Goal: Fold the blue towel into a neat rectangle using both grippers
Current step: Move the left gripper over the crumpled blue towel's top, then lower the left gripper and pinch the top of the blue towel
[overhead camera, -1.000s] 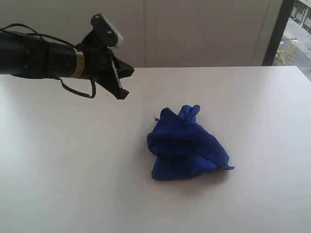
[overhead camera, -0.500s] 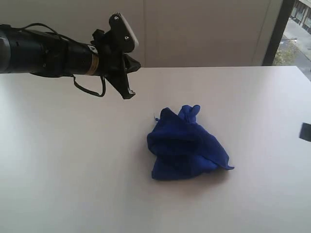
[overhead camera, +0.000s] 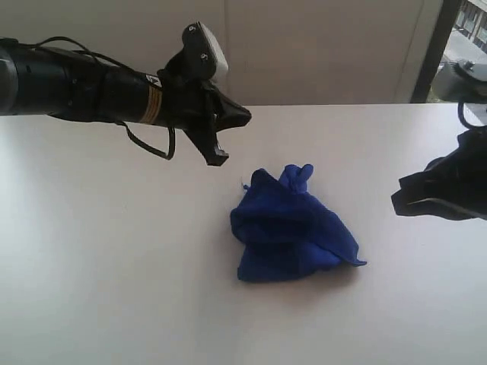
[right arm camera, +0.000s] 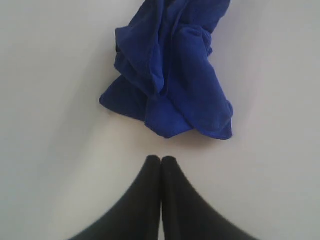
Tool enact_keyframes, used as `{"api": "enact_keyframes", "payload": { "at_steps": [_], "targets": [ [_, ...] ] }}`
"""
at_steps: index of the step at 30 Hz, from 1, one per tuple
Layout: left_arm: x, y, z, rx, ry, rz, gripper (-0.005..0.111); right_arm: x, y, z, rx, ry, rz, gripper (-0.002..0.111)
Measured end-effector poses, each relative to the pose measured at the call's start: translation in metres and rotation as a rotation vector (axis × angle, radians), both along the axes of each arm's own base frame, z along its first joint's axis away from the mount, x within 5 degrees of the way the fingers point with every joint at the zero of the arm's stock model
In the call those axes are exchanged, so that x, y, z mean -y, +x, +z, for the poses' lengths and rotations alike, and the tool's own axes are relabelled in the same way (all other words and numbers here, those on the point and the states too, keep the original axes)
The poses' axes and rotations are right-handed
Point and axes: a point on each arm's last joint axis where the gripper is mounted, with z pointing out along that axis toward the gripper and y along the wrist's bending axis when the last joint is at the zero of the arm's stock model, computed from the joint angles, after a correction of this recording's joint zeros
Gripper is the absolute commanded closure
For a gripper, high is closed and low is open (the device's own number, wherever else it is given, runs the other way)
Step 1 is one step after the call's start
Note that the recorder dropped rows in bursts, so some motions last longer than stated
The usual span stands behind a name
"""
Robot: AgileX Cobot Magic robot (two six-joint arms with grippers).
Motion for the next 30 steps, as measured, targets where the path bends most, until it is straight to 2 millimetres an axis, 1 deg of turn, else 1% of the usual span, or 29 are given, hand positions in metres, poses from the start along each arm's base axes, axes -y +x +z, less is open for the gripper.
{"api": "enact_keyframes", "payload": {
  "at_steps": [3, 7, 10, 11, 12, 14, 15, 16, 17, 18, 19, 21, 23, 27, 30],
  "targets": [
    [-0.009, 0.013, -0.002, 0.083, 0.089, 0.164, 0.107, 0.000, 0.001, -0.003, -0.019, 0.002, 0.010, 0.108],
    [-0.037, 0.035, -0.001, 0.263, 0.305, 0.479, 0.107, 0.000, 0.001, -0.003, -0.022, 0.002, 0.012, 0.108],
    [-0.056, 0.041, 0.002, 0.362, 0.476, 0.628, 0.107, 0.000, 0.001, -0.003, -0.021, 0.001, 0.014, 0.108],
    [-0.062, 0.042, 0.000, 0.366, 0.542, 0.655, 0.107, 0.000, 0.001, -0.003, -0.020, 0.000, 0.016, 0.108],
    [-0.066, 0.041, -0.002, 0.354, 0.605, 0.664, 0.107, 0.000, 0.001, -0.003, -0.020, 0.000, 0.016, 0.108],
    [-0.075, 0.035, -0.013, 0.262, 0.808, 0.629, 0.107, 0.000, 0.001, -0.003, -0.019, -0.001, 0.018, 0.108],
    [-0.079, 0.031, -0.022, 0.183, 0.924, 0.564, 0.107, 0.000, 0.001, -0.003, -0.017, -0.003, 0.018, 0.108],
    [-0.081, 0.025, -0.030, 0.087, 0.998, 0.479, 0.107, 0.000, 0.001, -0.003, -0.017, -0.002, 0.018, 0.108],
    [-0.081, 0.019, -0.038, -0.015, 1.020, 0.385, 0.107, -0.001, 0.001, -0.003, -0.015, 0.002, 0.016, 0.108],
    [-0.076, 0.013, -0.044, -0.099, 1.008, 0.286, 0.107, -0.001, 0.001, -0.003, -0.014, 0.006, 0.015, 0.108],
    [-0.071, 0.009, -0.046, -0.148, 0.986, 0.209, 0.107, -0.001, 0.001, -0.002, -0.014, 0.008, 0.014, 0.108],
    [-0.053, 0.000, -0.041, -0.201, 0.901, 0.050, 0.107, -0.001, 0.001, -0.002, -0.012, 0.010, 0.016, 0.108],
    [-0.032, -0.006, -0.030, -0.168, 0.845, -0.078, 0.107, -0.001, 0.001, -0.002, -0.010, 0.010, 0.020, 0.108],
    [0.018, -0.023, -0.004, -0.031, 0.782, -0.237, 0.107, -0.001, 0.001, -0.002, -0.011, 0.009, 0.023, 0.108],
    [0.048, -0.033, 0.004, 0.068, 0.769, -0.337, 0.107, -0.001, 0.001, -0.002, -0.012, 0.010, 0.024, 0.108]
  ]
}}
